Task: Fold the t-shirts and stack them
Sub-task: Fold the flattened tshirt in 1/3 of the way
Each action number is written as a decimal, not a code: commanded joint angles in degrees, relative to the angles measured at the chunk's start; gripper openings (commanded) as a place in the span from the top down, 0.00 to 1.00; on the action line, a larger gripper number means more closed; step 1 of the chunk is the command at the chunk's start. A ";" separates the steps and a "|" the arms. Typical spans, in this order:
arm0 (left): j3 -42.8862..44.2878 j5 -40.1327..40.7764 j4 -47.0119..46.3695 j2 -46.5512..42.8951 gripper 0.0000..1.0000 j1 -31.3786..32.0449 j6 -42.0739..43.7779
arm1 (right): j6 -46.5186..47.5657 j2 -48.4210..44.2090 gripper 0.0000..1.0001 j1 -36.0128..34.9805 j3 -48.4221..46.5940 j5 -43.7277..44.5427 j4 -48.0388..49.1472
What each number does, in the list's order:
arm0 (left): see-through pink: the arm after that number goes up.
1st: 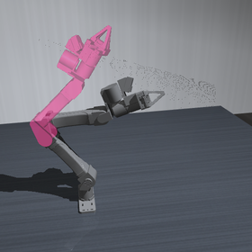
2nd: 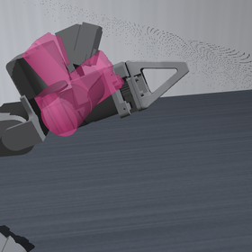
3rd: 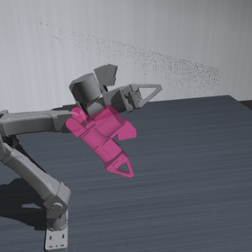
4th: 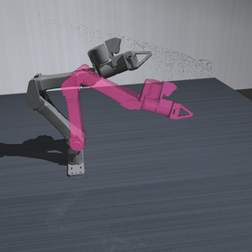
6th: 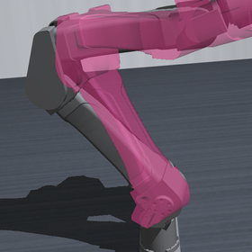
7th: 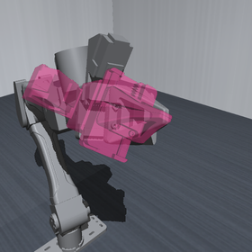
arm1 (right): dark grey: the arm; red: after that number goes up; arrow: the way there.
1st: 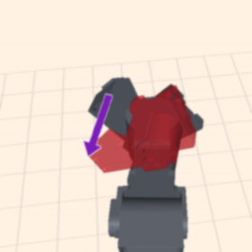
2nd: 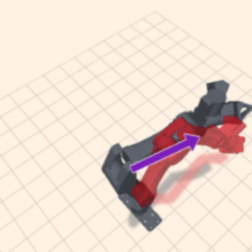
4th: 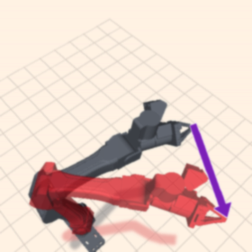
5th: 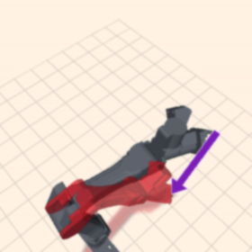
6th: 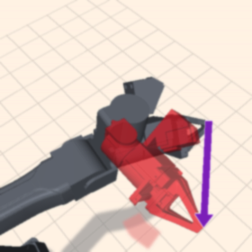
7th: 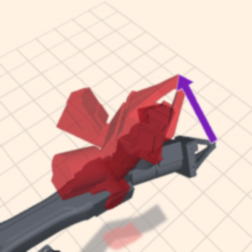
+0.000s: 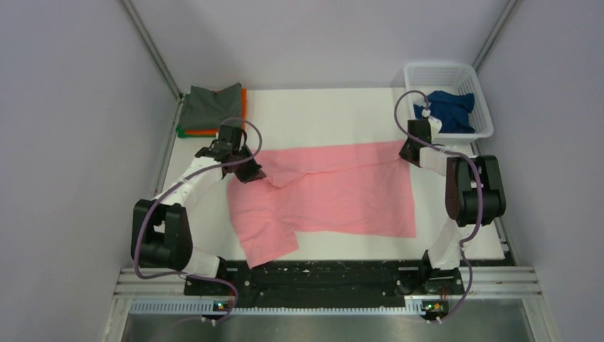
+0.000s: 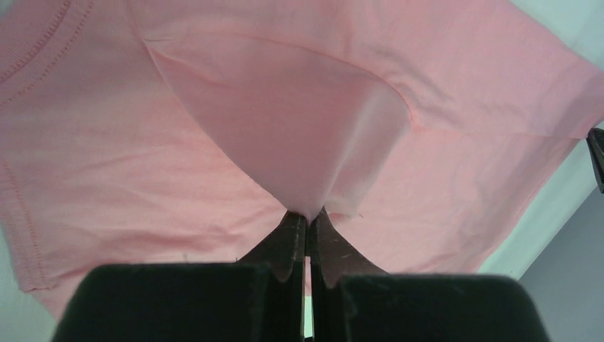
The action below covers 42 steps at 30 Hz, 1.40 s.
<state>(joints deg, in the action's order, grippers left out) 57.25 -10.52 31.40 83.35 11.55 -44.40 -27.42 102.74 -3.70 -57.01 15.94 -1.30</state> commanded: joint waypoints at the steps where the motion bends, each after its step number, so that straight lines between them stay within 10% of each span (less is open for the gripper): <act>1: 2.57 -1.09 -1.68 -0.66 1.00 -0.95 1.50 | -1.76 -2.91 0.90 -0.50 -0.56 4.20 1.39; 24: 8.24 0.06 -0.86 0.72 1.00 -2.60 2.57 | 2.46 -7.04 1.00 -0.72 -2.89 -0.63 -6.25; 30: 8.33 -0.20 -0.46 1.13 1.00 -3.11 2.58 | -0.90 -2.73 0.53 -0.21 -5.90 3.84 -9.73; 42: 8.04 -0.64 -0.16 0.93 1.00 -3.29 2.83 | -4.59 4.67 0.65 1.07 -9.21 4.81 -10.48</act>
<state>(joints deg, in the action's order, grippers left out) 63.75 -11.11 31.59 84.64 8.67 -42.24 -29.98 106.19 -3.20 -64.07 19.00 -11.27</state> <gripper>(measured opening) 0.020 0.370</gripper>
